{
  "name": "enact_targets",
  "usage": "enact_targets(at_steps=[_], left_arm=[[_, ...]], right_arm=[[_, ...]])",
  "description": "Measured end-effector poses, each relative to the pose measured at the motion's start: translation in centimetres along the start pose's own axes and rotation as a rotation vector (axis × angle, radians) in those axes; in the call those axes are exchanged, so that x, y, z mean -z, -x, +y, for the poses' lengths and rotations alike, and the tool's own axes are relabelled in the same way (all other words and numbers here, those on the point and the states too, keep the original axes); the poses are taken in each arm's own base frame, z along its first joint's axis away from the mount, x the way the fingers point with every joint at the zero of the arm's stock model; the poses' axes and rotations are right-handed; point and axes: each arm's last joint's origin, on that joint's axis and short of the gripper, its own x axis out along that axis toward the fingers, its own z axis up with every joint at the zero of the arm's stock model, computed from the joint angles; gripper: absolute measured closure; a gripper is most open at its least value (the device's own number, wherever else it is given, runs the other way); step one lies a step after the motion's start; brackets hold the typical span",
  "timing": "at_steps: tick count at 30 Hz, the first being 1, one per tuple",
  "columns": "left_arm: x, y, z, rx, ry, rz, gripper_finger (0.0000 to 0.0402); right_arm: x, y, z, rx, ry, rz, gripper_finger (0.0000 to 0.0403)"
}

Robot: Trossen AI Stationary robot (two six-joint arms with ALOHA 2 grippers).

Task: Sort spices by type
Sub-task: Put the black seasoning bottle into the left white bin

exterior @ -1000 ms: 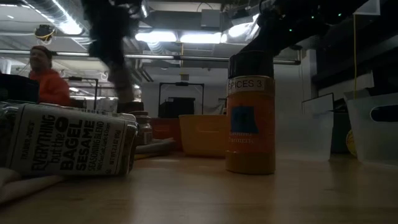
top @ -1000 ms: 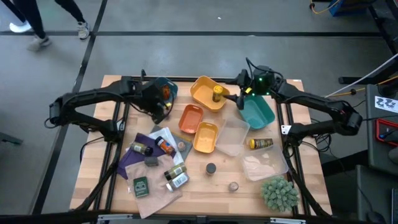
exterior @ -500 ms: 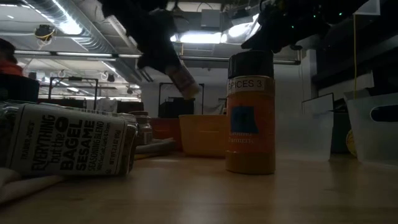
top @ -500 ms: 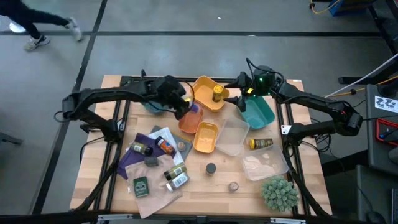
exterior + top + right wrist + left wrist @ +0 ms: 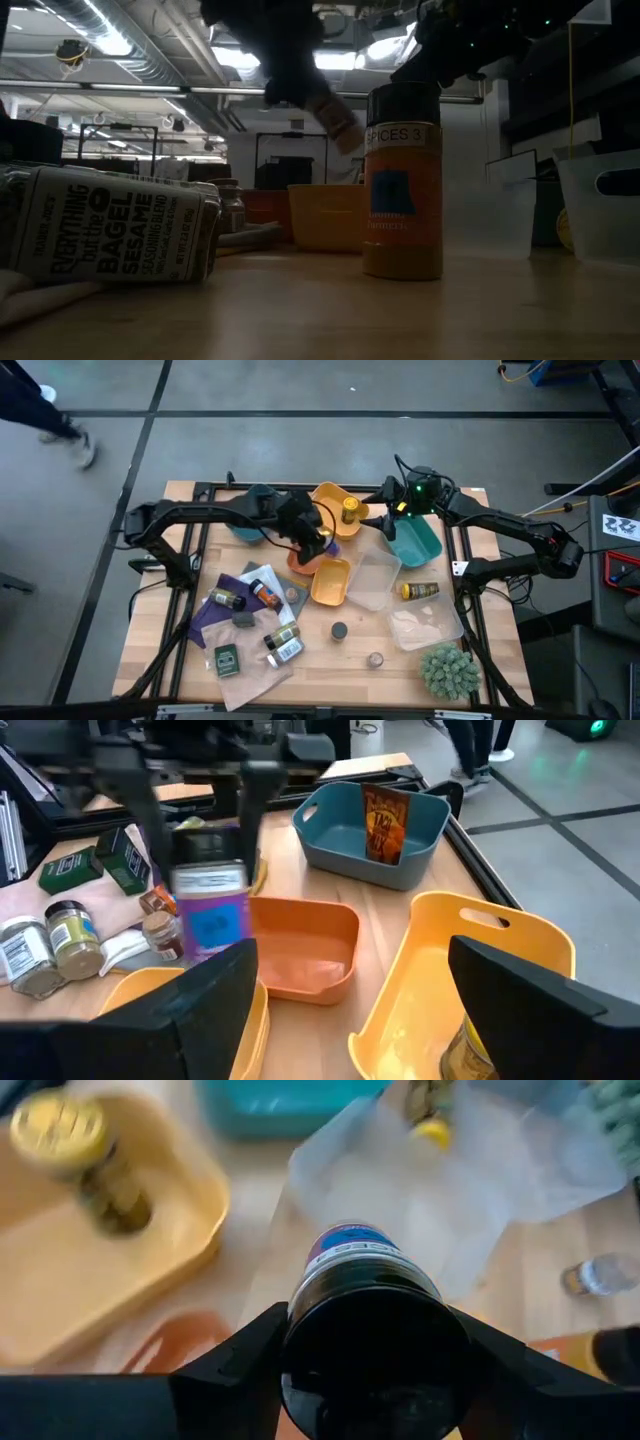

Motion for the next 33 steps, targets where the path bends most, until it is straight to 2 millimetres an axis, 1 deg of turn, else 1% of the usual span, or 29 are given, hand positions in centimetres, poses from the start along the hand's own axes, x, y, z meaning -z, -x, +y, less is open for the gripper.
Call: enact_targets(at_steps=[3, 6, 11, 16, 19, 23, 29, 33], left_arm=[[-1.1, -0.5, -1.2, 0.028, -0.057, -0.052, 0.0199], [-1.8, -1.5, -2.4, 0.051, -0.096, -0.05, 0.0199], [-2.6, -4.0, -4.5, 0.089, -0.174, -0.03, 0.0199], [-2.9, -6.7, -6.3, 0.118, -0.266, -0.004, 0.0199], [-2.5, -8.3, -7.0, 0.128, -0.28, 0.026, 0.0199], [-1.3, -10.1, -7.3, 0.13, -0.29, 0.091, 0.0199], [0.0, -11.7, -7.3, 0.122, -0.286, 0.173, 0.0199], [0.2, -12.1, -7.1, 0.119, -0.286, 0.19, 0.0199]], right_arm=[[0.0, 0.0, 0.0, 0.002, 0.0, 0.0, 0.0077], [-0.1, 0.1, 0.0, 0.009, 0.002, -0.004, 0.0077], [-0.6, 0.9, 0.3, 0.021, 0.017, -0.032, 0.0077], [-0.7, 1.6, 0.6, 0.047, 0.015, -0.027, 0.0077], [-0.2, 1.9, 0.8, 0.041, -0.009, 0.023, 0.0077], [0.4, 2.4, 1.2, 0.03, -0.042, 0.092, 0.0077], [0.8, 3.3, 1.6, 0.049, -0.063, 0.142, 0.0077], [0.9, 3.5, 1.7, 0.048, -0.069, 0.155, 0.0077]])
